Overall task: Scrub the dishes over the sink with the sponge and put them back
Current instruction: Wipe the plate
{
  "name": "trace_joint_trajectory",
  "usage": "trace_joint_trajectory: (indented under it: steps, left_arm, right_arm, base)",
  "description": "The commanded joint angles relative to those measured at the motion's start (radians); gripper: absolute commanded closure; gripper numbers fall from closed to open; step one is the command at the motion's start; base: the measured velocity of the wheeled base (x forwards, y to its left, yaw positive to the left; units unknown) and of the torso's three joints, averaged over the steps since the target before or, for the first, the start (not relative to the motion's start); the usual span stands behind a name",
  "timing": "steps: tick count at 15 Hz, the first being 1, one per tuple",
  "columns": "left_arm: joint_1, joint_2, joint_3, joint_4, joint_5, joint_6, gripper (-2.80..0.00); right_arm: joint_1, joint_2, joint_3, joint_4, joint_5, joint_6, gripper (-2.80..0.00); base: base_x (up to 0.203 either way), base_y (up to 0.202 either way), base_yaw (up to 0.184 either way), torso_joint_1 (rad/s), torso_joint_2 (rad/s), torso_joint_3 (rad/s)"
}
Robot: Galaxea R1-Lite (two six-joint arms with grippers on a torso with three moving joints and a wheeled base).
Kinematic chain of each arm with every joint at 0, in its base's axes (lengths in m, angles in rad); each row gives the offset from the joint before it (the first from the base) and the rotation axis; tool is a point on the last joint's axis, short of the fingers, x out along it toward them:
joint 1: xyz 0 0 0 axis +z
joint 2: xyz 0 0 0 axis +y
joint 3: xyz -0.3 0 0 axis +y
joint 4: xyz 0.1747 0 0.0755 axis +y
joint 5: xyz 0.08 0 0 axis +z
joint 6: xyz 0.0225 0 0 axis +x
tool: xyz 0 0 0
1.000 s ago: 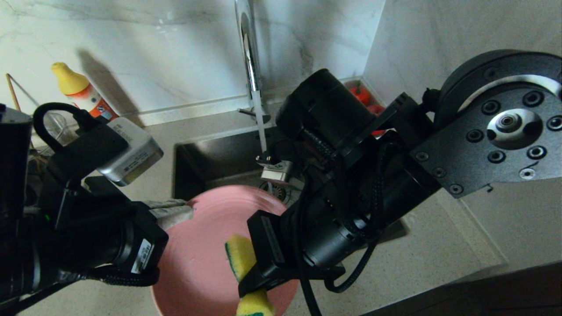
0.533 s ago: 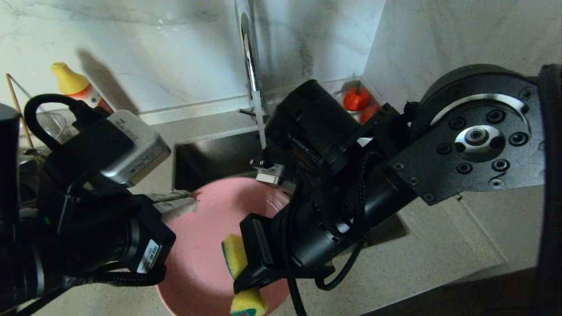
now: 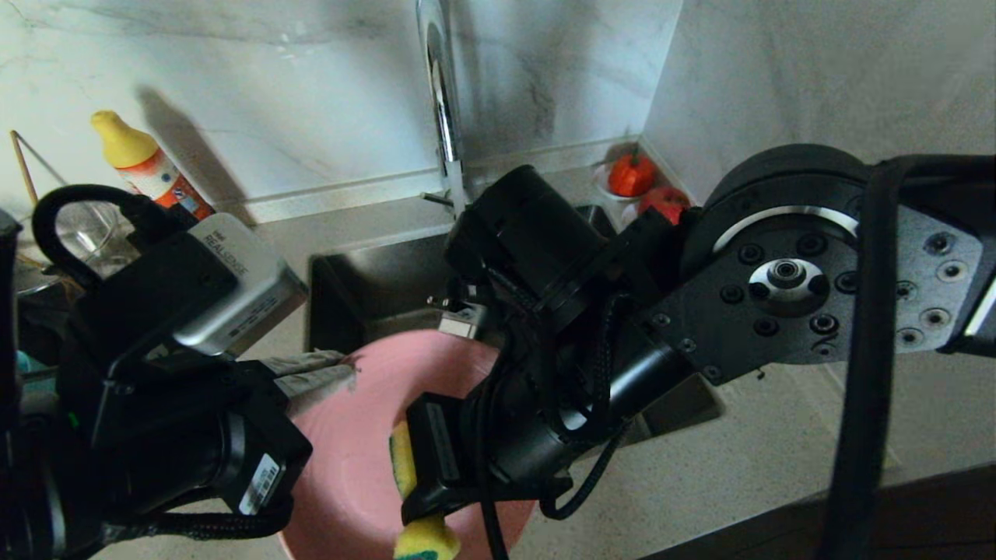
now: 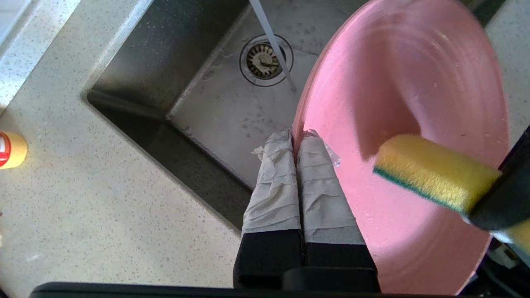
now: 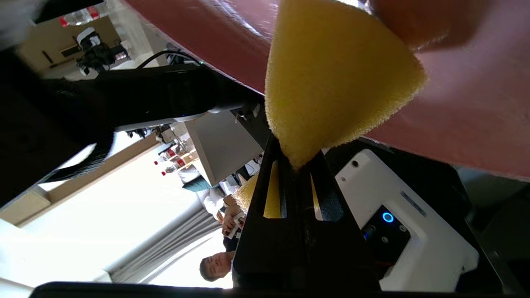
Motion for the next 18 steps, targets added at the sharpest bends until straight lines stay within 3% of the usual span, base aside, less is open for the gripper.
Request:
trace_joint_trajectory:
  steps: [1, 8, 18]
  left_arm:
    - [-0.003, -0.002, 0.010, -0.001, 0.002, 0.000, 0.00]
    - [-0.003, -0.005, 0.027, -0.023, 0.000, -0.005, 0.00]
    - [-0.003, -0.057, 0.040, -0.038, -0.009, -0.007, 0.00]
  right_arm:
    - [0.024, -0.005, 0.000, 0.005, 0.004, 0.005, 0.00]
    - [0.039, -0.013, 0.002, 0.015, 0.004, 0.007, 0.00]
    - [-0.038, 0.004, 0.002, 0.006, 0.002, 0.005, 0.00]
  base:
    - [0.000, 0.000, 0.000, 0.000, 0.00, 0.000]
    - [0.000, 0.000, 0.000, 0.000, 0.00, 0.000]
    - [0.000, 0.000, 0.000, 0.000, 0.00, 0.000]
